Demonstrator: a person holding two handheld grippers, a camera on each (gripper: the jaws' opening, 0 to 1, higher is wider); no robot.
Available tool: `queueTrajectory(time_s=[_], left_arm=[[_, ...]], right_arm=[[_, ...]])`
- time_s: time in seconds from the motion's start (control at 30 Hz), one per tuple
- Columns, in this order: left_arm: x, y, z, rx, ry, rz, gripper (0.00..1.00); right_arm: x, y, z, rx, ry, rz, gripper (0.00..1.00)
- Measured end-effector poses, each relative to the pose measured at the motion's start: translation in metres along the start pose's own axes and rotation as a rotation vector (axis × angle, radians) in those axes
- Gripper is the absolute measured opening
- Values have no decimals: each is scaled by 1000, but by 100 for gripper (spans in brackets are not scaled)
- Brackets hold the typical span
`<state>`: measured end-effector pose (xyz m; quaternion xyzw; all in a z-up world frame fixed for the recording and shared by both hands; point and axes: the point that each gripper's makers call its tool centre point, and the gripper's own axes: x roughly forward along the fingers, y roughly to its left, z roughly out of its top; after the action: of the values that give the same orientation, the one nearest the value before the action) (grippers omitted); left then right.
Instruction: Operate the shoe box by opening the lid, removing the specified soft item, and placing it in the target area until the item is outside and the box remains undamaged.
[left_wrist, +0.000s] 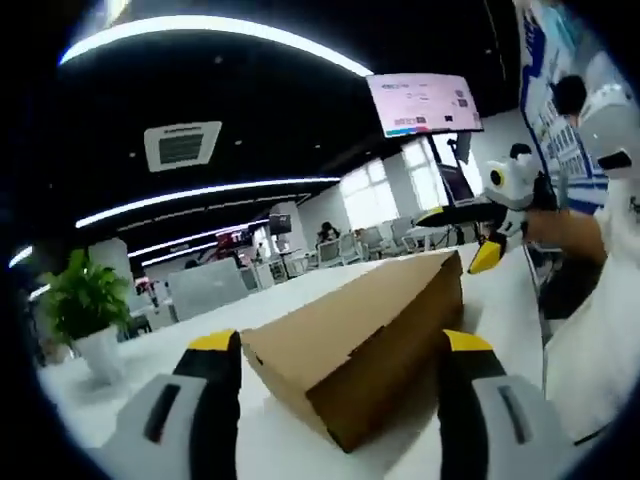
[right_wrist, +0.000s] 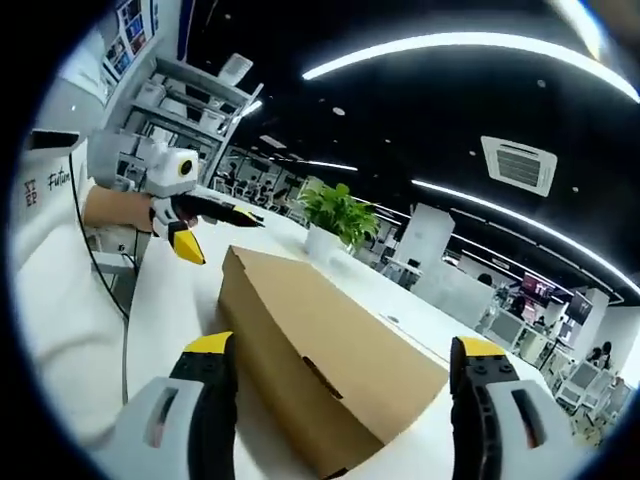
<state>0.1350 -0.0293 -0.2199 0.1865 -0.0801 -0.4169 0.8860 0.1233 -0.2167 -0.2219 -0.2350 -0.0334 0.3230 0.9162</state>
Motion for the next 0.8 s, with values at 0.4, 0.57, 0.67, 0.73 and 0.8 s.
queueTrajectory(time_s=[0.4,0.57,0.67,0.73,0.8], left_arm=[[-16,10,23,21,1,-20,77],[-19,6,22,183,19,-16,68],[-20,4,28,156,5,-27,63],[-19,1,32,117,-11,-50,64],[-20,2,33,153,-11,-29,64]], right_arm=[[-22,-10,5,-64,-2,8,86],[-28,-13,5,-109,10,-5,82],[-30,-12,5,-109,15,1,82],[-31,-9,6,-113,12,9,82],[-33,-10,4,-137,21,-2,82]])
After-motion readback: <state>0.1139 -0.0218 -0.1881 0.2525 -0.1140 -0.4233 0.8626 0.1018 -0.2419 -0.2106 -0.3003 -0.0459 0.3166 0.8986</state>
